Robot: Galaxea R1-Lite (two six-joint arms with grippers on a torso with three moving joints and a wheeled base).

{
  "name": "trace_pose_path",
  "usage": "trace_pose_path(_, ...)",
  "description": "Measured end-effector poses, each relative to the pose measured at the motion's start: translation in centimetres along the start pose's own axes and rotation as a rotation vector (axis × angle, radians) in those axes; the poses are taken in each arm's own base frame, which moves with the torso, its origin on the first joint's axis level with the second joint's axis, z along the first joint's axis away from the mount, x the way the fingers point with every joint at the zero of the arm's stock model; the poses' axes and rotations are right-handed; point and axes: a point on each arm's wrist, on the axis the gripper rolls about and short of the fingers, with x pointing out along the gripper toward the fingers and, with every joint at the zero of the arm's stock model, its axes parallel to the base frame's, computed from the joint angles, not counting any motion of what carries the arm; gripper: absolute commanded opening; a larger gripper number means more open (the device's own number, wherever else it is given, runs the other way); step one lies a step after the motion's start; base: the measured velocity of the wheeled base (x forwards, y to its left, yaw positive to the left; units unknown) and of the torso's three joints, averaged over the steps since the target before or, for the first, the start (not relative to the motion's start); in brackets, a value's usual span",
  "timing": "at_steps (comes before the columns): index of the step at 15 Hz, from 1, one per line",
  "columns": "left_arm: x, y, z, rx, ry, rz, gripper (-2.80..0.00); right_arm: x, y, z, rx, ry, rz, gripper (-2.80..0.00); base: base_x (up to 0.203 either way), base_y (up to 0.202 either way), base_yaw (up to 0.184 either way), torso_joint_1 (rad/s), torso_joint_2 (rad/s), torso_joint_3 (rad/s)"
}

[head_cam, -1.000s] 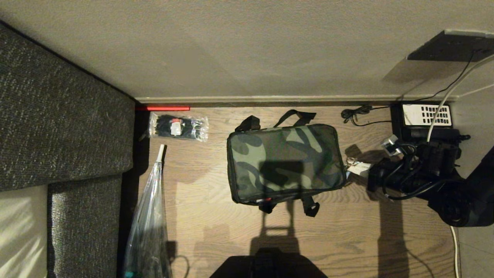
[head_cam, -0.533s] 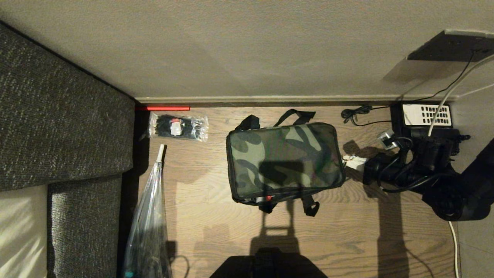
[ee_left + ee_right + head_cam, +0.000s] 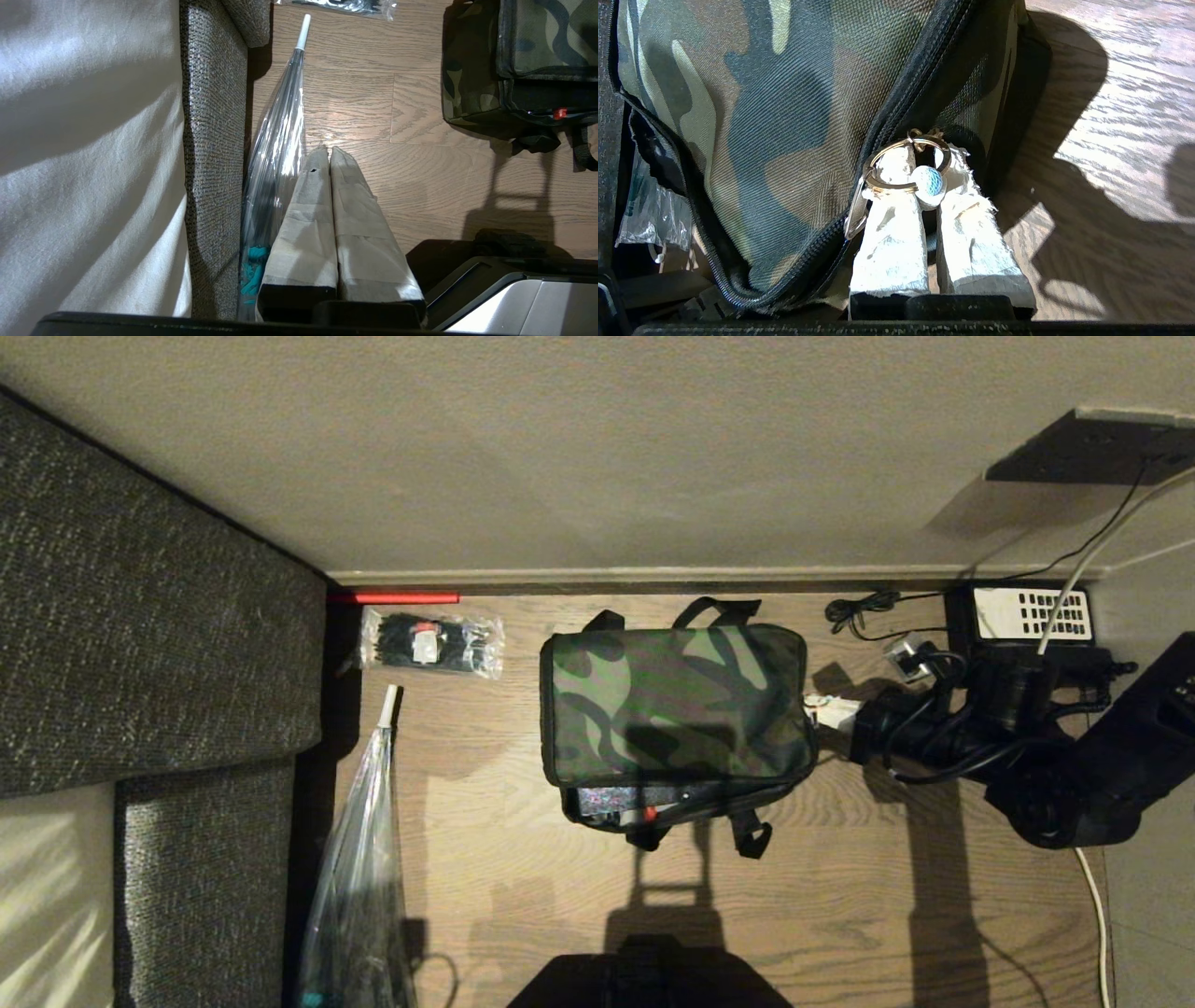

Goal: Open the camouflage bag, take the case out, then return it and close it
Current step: Open the top of the storage box

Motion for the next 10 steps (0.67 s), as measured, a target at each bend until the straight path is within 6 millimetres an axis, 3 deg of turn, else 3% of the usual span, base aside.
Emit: trace_pose_path(10,0.00,0.00,0.00,0.000,0.000,0.000,-2.80,-0.16,0.03,-0.82,0.021,0.025,-0.037,-2.80,0.000,0.000,0.000,0.000,0.00,0.000)
